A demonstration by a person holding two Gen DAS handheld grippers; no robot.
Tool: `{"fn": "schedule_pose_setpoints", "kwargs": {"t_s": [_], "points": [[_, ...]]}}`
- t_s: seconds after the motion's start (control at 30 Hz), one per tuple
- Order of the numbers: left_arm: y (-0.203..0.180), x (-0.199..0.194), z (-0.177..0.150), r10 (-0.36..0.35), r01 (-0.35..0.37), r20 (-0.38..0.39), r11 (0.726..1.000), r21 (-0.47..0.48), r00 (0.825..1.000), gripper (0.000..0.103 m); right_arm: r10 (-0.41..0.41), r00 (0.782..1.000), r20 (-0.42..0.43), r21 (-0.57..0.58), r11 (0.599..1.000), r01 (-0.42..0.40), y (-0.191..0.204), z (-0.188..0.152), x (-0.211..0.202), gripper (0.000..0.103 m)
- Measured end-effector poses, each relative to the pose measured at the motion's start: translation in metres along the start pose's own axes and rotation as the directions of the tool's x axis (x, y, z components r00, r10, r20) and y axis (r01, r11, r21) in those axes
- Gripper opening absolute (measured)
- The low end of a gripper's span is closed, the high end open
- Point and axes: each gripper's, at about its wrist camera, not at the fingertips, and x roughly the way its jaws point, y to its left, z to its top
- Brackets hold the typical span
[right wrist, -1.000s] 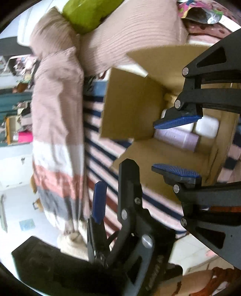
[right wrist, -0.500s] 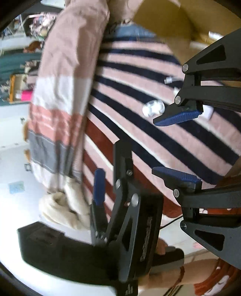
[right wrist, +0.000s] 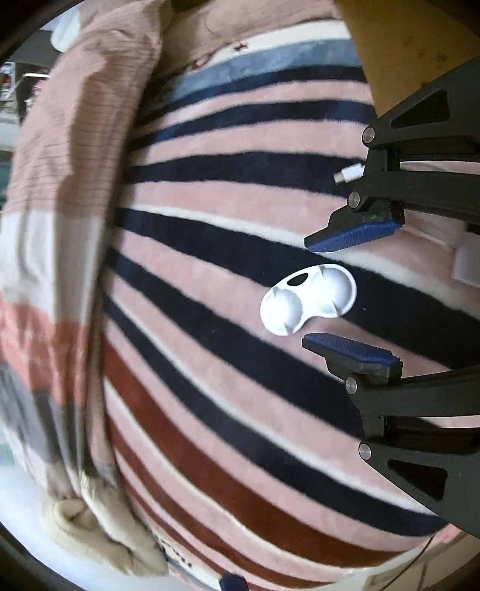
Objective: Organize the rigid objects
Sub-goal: 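Move the right gripper toward the white contact-lens case, then grasp the white contact-lens case with the right gripper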
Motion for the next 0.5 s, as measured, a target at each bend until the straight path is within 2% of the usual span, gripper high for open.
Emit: {"fn": "schedule_pose_setpoints", "kwargs": {"t_s": [0.03, 0.07, 0.1, 0.2, 0.33, 0.5], "points": [[0.001, 0.0, 0.0, -0.004, 0.004, 0.0, 1.0, -0.003, 1.0, 0.076, 0.002, 1.0, -0.003, -0.008, 1.0, -0.002, 0.001, 0.0, 0.004, 0.041], [0.001, 0.0, 0.0, -0.006, 0.006, 0.0, 1.0, -0.004, 1.0, 0.076, -0.006, 1.0, 0.006, -0.017, 1.0, 0.006, 0.002, -0.001, 0.005, 0.028], [0.001, 0.0, -0.001, -0.007, 0.007, -0.001, 1.0, -0.003, 1.0, 0.076, -0.017, 1.0, 0.015, -0.027, 0.999, 0.018, 0.003, -0.002, 0.004, 0.026], [-0.002, 0.001, 0.001, -0.012, 0.012, -0.005, 1.0, 0.002, 1.0, 0.076, -0.026, 0.999, 0.041, -0.076, 0.997, 0.029, 0.014, -0.002, -0.004, 0.026], [-0.013, -0.002, 0.006, -0.065, 0.065, 0.002, 0.998, 0.007, 0.998, 0.076, 0.043, 0.995, 0.088, -0.133, 0.991, -0.031, 0.033, -0.006, -0.035, 0.026], [-0.037, -0.009, 0.017, -0.148, 0.148, 0.015, 0.989, 0.028, 0.989, 0.076, 0.161, 0.975, 0.15, -0.21, 0.969, -0.128, 0.057, -0.008, -0.087, 0.026]]}}
